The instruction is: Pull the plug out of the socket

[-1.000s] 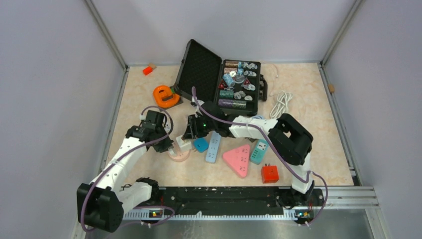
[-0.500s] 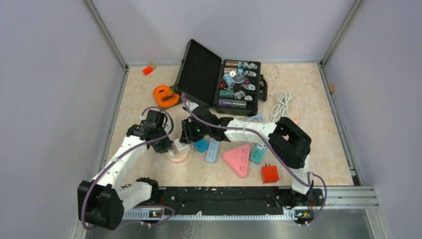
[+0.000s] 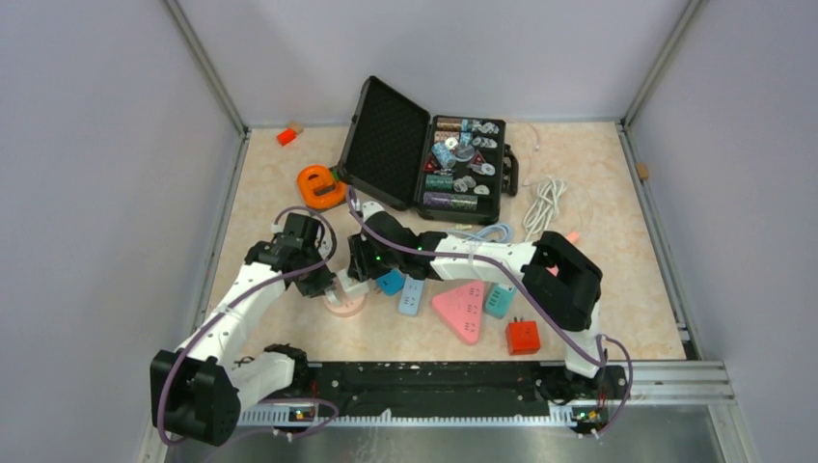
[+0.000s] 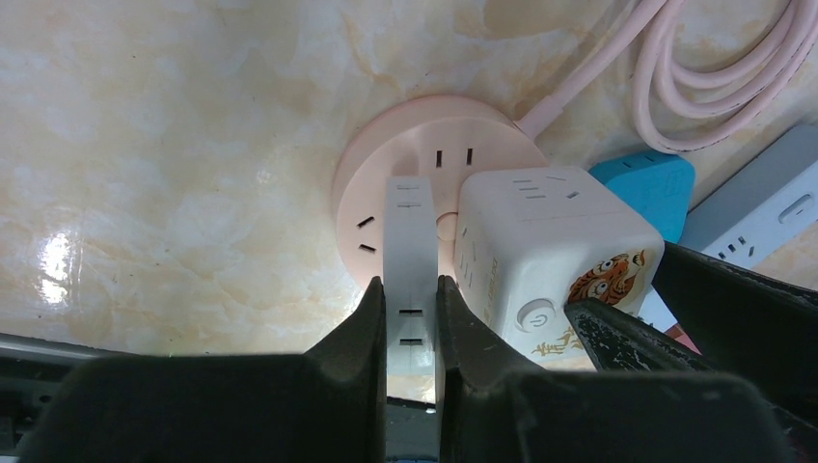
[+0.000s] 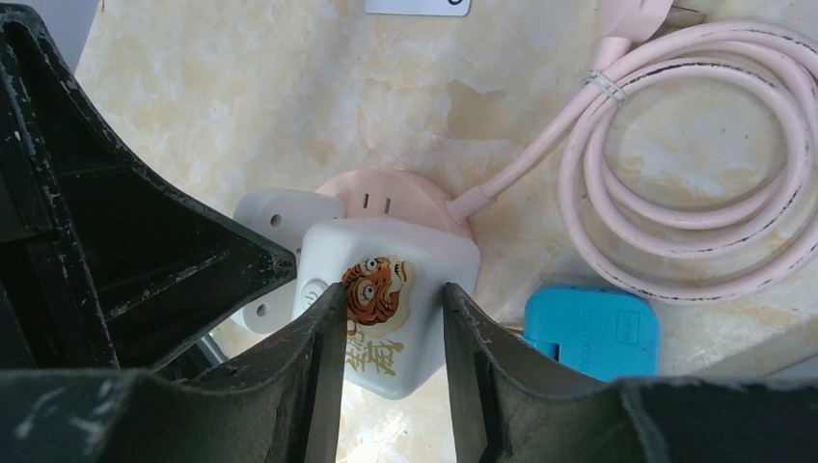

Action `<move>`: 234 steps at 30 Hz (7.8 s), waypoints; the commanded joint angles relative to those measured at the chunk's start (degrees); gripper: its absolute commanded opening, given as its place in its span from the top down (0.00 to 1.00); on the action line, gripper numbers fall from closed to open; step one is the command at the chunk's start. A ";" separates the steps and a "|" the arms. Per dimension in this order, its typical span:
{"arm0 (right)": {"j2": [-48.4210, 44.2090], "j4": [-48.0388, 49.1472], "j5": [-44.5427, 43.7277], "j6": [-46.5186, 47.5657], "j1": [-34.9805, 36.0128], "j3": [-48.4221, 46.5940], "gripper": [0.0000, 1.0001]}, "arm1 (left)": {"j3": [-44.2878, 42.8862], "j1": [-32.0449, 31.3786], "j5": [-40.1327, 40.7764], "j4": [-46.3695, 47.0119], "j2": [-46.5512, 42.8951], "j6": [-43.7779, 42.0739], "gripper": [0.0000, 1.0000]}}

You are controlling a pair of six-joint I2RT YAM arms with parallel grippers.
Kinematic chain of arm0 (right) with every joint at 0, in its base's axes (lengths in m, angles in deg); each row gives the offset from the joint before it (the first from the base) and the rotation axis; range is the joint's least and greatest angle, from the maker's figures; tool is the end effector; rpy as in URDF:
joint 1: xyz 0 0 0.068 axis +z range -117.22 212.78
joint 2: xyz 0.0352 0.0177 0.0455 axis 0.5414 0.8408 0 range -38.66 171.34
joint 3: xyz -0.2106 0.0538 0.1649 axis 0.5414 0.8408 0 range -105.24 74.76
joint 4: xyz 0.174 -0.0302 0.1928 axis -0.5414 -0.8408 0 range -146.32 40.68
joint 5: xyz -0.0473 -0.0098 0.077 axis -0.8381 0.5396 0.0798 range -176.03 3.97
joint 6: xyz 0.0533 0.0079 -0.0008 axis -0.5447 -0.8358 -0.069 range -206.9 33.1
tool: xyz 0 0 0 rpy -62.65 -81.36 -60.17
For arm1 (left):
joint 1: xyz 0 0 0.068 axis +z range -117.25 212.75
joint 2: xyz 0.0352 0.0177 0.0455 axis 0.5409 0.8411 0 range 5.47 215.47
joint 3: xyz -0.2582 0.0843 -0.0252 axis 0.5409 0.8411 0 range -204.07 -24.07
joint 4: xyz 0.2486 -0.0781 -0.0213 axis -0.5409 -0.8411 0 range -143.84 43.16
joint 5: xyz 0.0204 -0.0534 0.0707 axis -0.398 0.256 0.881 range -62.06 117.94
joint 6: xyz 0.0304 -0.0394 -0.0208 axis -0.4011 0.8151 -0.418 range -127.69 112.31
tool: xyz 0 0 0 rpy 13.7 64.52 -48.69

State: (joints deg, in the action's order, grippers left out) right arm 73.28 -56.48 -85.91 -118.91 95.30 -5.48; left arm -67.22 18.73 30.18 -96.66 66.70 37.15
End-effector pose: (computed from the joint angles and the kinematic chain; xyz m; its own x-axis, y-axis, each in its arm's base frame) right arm 0.2046 0.3940 0.2119 -0.7162 -0.2282 -0.6596 -0.5994 0.6851 0.4138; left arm 0.1805 -0.0436 0.2243 -0.7980 -0.5270 -0.2922 -0.4724 0.8482 -0.2397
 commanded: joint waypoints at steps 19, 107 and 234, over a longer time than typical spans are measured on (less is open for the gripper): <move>5.18 -12.98 -4.92 3.67 3.15 4.91 0.65 | -3.18 -0.30 -6.24 2.59 -0.87 0.70 1.00; 0.04 6.62 -3.55 4.44 2.54 3.37 0.25 | -1.88 1.01 -4.96 3.32 -0.59 -2.72 1.00; -0.92 -0.63 0.14 -4.52 -0.06 -4.97 1.00 | 14.33 11.03 -3.12 12.18 0.92 2.55 0.67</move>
State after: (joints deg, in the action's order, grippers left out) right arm 77.45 -66.66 -99.00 -117.95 99.58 -13.44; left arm -55.22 29.59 20.37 -83.04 67.07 40.06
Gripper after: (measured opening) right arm 0.575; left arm 0.335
